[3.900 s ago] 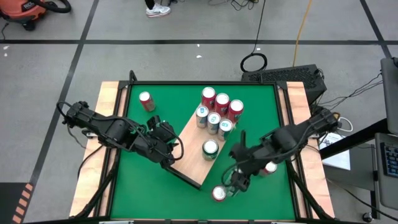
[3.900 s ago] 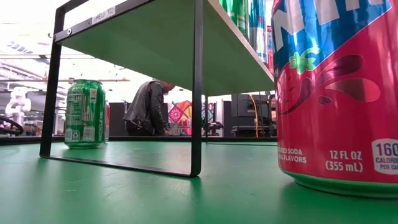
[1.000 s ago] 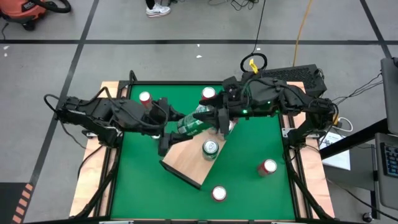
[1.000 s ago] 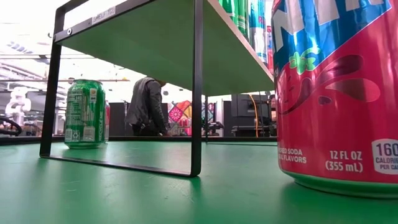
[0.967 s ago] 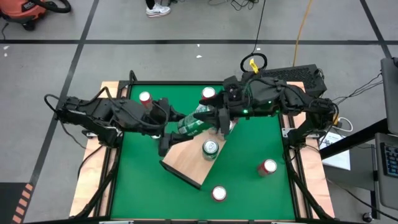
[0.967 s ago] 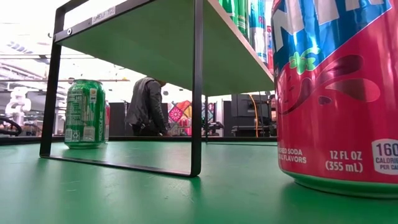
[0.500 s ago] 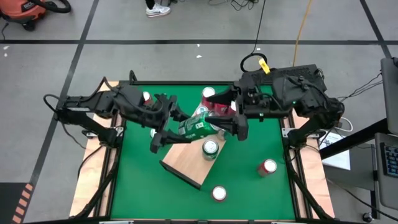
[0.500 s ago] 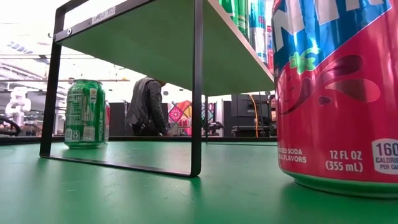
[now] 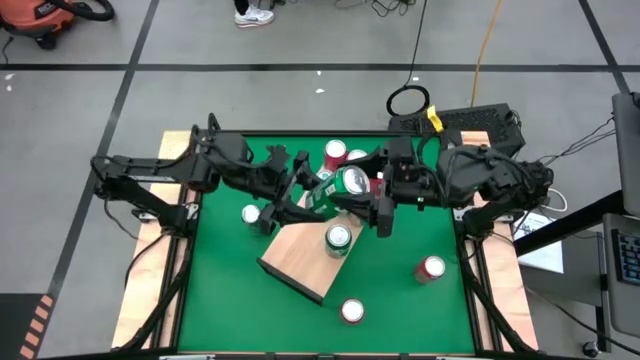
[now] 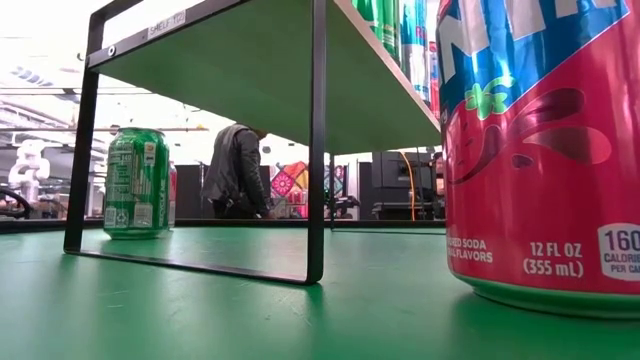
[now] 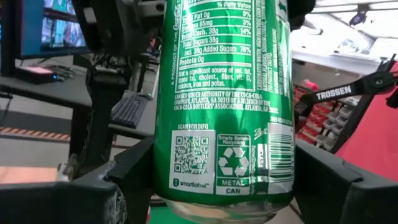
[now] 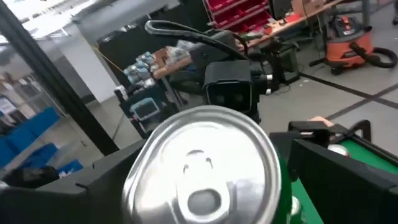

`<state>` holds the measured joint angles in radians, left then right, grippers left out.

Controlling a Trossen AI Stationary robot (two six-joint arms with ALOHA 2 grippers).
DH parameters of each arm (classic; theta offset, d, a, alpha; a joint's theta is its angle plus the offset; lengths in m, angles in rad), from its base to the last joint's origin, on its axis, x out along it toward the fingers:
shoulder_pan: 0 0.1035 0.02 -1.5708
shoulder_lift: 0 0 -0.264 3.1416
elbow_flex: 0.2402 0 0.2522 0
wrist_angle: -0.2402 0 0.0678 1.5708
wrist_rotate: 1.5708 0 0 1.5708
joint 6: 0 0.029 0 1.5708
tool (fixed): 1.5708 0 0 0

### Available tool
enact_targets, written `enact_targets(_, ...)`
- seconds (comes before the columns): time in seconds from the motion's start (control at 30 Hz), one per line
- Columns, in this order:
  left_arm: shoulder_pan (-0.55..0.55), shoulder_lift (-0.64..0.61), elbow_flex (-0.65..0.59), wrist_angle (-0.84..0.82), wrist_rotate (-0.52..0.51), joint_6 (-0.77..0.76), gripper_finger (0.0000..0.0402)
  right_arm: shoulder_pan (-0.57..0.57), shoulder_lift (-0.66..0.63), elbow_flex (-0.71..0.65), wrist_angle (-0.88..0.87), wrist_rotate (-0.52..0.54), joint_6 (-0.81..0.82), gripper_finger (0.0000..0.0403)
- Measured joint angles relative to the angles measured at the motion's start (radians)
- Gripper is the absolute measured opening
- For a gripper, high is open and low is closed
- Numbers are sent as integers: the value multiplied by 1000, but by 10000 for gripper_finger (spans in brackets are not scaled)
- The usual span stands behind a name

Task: Sort soda cans
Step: Put the green soda can on the shelf and align it with the other green soda can

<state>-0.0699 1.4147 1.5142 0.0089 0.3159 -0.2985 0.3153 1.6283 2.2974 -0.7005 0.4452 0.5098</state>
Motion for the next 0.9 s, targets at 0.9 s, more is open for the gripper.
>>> enact_targets(0.9,60,-44,-90,38,1,17,287,4,-13,0,-56,31,-21,377)
